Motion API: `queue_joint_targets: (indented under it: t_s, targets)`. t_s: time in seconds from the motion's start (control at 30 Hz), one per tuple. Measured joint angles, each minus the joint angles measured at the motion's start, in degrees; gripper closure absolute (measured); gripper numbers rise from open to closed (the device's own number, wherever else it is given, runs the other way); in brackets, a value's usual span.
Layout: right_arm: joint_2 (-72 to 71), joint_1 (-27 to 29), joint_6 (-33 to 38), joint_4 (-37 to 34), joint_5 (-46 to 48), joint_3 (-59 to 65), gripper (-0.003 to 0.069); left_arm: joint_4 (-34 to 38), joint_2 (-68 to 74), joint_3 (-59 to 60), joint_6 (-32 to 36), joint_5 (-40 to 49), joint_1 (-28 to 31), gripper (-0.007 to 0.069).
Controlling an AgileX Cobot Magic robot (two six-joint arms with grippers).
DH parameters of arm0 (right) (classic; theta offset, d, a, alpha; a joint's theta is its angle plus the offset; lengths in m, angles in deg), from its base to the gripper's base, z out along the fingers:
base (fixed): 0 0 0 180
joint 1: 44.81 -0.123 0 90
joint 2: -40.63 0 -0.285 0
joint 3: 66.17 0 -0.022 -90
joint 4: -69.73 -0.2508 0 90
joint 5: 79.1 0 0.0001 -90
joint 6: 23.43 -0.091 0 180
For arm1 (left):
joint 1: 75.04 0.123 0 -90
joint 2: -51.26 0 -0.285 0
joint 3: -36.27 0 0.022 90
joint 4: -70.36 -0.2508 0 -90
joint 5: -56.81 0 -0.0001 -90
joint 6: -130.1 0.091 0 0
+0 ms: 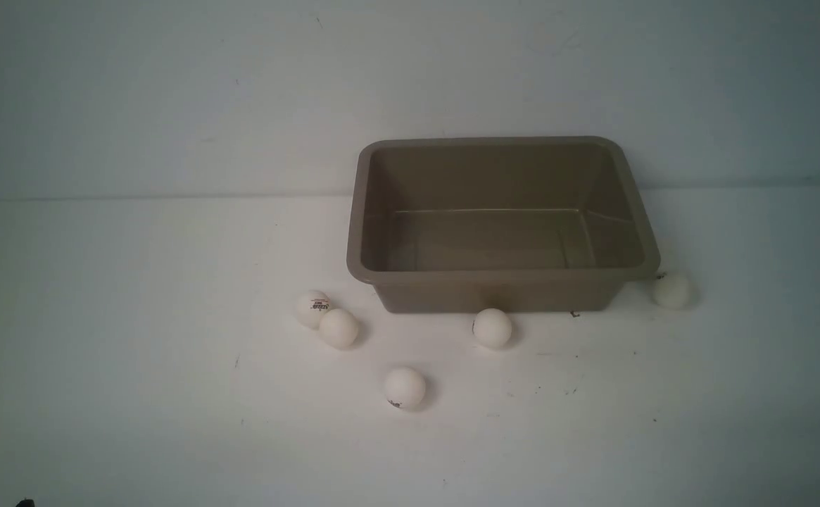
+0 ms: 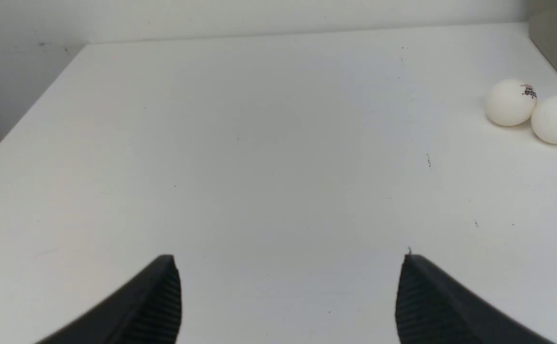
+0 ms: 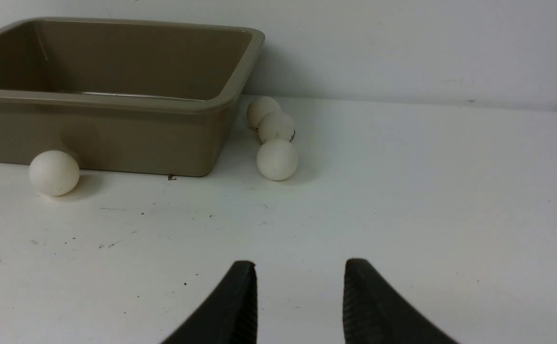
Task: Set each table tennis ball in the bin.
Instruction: Use the left arm to clamp the table tennis ball closest to it
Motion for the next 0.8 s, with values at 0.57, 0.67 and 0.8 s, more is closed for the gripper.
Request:
queue_joint_targets:
  t_s: [0.57, 0.67, 0.8]
  targets:
    - [0.0, 0.0, 0.6, 0.2, 0.0, 0.0, 0.0416, 0.0, 0.0, 0.0, 0.0, 0.0, 0.0, 0.008]
    - [0.0, 0.0, 0.6, 0.3, 0.0, 0.0, 0.0416, 0.0, 0.0, 0.0, 0.0, 0.0, 0.0, 0.008]
    - [0.0, 0.0, 0.6, 0.3, -0.7, 0.1, 0.0416, 0.0, 0.0, 0.0, 0.0, 0.0, 0.0, 0.008]
